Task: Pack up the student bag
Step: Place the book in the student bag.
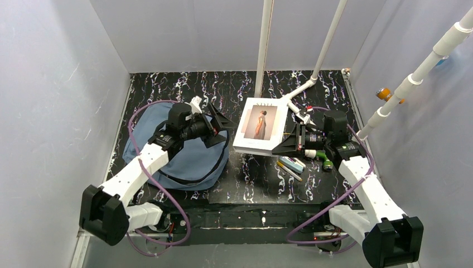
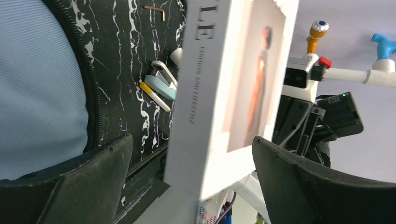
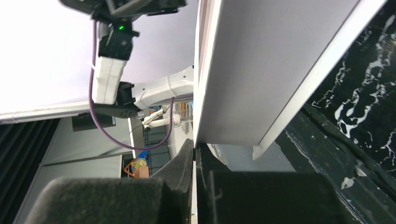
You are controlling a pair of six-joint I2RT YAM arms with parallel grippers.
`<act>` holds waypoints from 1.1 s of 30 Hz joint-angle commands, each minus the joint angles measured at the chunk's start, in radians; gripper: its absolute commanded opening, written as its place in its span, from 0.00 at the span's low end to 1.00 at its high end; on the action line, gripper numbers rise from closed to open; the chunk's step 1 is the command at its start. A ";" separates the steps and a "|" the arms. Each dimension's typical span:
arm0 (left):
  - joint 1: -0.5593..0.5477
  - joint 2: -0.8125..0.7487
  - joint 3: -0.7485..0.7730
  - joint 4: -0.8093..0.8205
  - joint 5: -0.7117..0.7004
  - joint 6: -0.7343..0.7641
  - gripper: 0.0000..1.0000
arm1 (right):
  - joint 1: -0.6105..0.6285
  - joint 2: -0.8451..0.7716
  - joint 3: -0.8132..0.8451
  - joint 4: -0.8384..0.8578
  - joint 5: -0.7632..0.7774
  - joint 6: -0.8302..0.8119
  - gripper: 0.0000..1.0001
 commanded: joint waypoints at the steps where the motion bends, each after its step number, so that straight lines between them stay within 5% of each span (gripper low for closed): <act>1: 0.005 0.024 0.043 0.098 0.114 -0.006 0.99 | 0.018 -0.031 0.090 0.083 -0.068 0.033 0.01; 5: 0.003 0.066 0.078 0.122 0.164 -0.026 0.99 | 0.035 -0.038 0.129 0.105 -0.075 0.040 0.01; 12: 0.003 0.112 -0.009 0.519 0.259 -0.253 0.90 | 0.049 -0.045 0.151 0.122 -0.079 0.048 0.01; 33: 0.001 0.099 0.005 0.599 0.344 -0.314 0.58 | 0.063 -0.060 0.129 0.201 -0.098 0.076 0.01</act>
